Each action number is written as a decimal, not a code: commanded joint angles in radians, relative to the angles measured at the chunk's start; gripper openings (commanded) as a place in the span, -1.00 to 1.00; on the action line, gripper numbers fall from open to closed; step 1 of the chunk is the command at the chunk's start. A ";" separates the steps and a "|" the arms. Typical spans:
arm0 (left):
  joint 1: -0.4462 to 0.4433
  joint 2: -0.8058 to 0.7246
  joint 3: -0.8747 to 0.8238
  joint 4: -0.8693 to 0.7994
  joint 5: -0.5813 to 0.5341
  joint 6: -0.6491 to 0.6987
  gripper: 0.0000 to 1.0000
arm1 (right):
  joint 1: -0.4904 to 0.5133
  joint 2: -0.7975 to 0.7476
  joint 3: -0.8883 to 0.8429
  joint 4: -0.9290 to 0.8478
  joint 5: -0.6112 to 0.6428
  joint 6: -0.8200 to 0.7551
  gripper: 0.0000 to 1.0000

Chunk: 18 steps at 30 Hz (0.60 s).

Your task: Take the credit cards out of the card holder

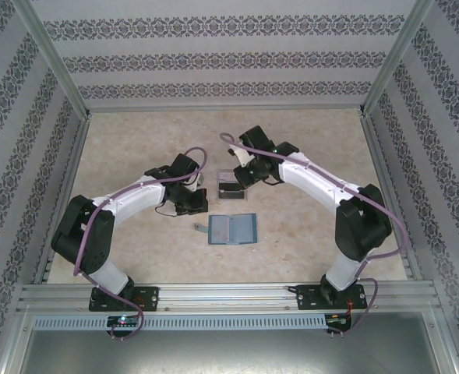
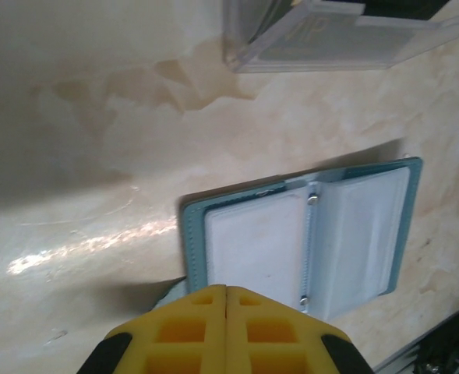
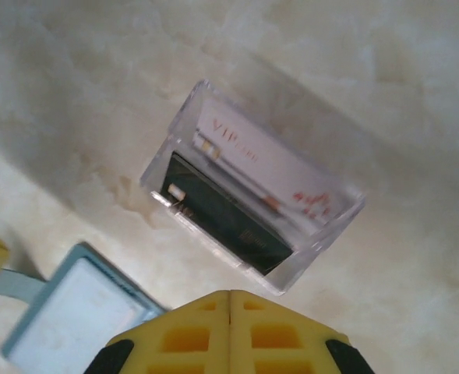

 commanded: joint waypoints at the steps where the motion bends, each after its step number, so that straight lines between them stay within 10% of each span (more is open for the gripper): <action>1: 0.004 0.019 -0.018 0.060 0.054 -0.021 -1.00 | 0.036 -0.071 -0.067 0.116 -0.015 0.200 -1.00; 18: -0.029 0.091 -0.092 0.046 0.062 -0.030 -1.00 | 0.175 -0.091 -0.265 0.185 -0.158 0.628 -1.00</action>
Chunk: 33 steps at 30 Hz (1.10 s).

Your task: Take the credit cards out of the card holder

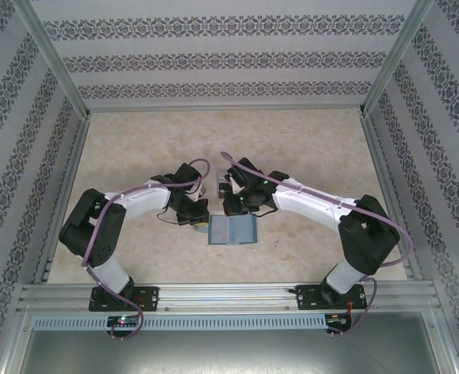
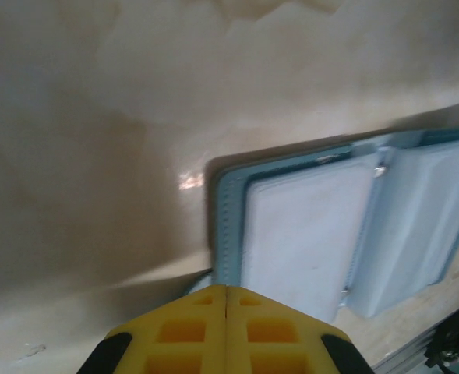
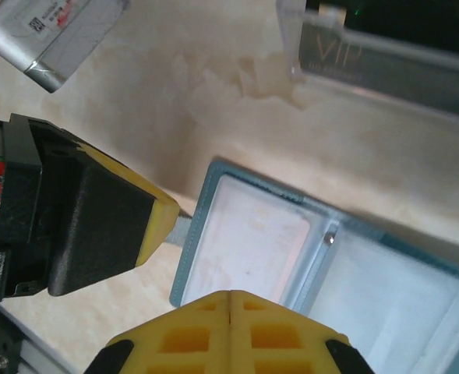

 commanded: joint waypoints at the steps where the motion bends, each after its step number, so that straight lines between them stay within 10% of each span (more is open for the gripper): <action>1: -0.011 0.020 -0.018 0.006 -0.001 -0.008 -1.00 | 0.011 -0.002 -0.026 0.057 -0.039 0.114 -1.00; 33: -0.011 0.029 -0.060 0.003 -0.038 0.011 -1.00 | 0.085 0.289 0.098 -0.012 -0.033 0.267 -0.48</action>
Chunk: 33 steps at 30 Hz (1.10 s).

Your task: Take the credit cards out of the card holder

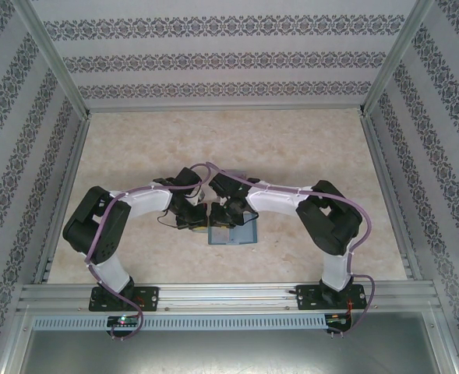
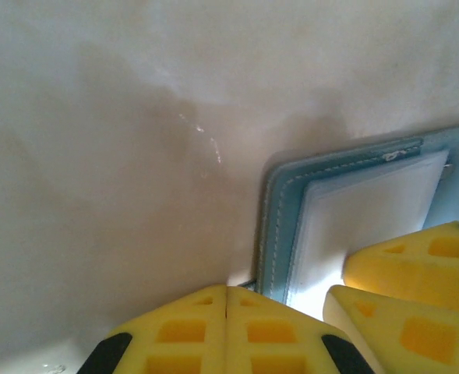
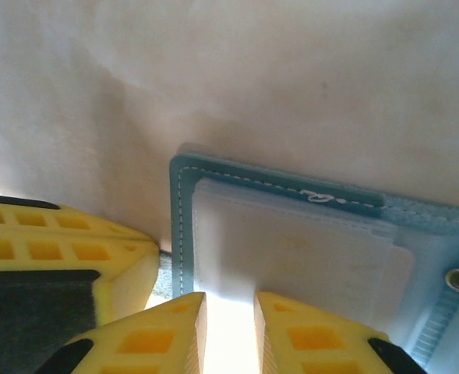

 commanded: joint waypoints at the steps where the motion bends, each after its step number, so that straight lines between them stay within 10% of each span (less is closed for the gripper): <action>1: -0.008 -0.001 -0.032 -0.017 -0.027 0.011 -1.00 | 0.012 0.014 0.025 -0.068 0.036 0.009 -0.48; 33: -0.005 -0.011 -0.034 -0.025 -0.031 0.017 -1.00 | 0.050 0.108 0.148 -0.316 0.208 -0.075 0.03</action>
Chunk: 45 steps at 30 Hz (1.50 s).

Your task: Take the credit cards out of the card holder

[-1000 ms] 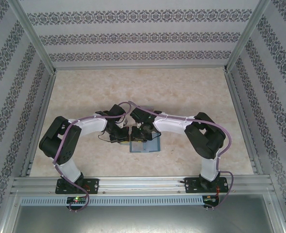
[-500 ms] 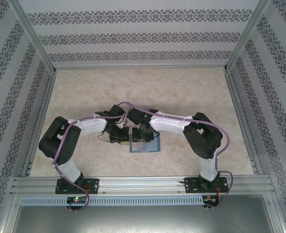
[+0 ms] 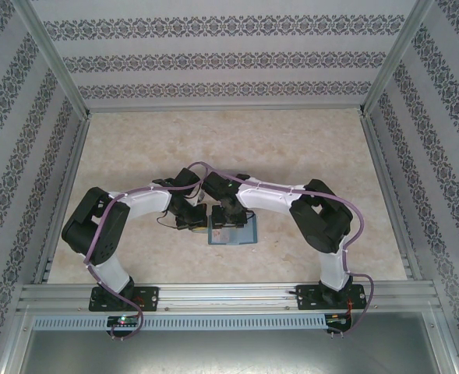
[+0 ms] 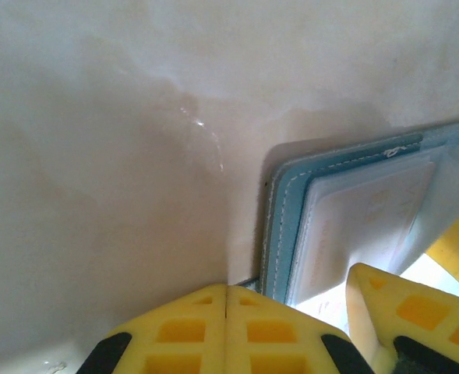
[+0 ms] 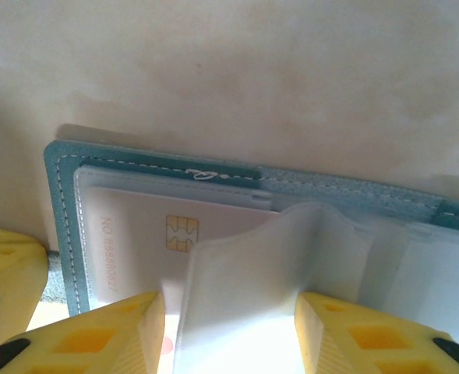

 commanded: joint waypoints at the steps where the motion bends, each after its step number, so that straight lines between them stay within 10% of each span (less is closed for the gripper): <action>1: -0.005 0.000 -0.019 -0.036 -0.031 0.019 -1.00 | 0.010 0.046 0.008 -0.042 0.011 -0.023 0.07; 31: 0.003 0.009 0.014 -0.075 -0.046 0.038 -1.00 | 0.007 -0.087 -0.001 -0.111 0.034 -0.046 -0.86; 45: 0.003 0.015 0.024 -0.094 -0.052 0.042 -1.00 | -0.026 -0.157 -0.069 -0.200 0.126 -0.077 -0.59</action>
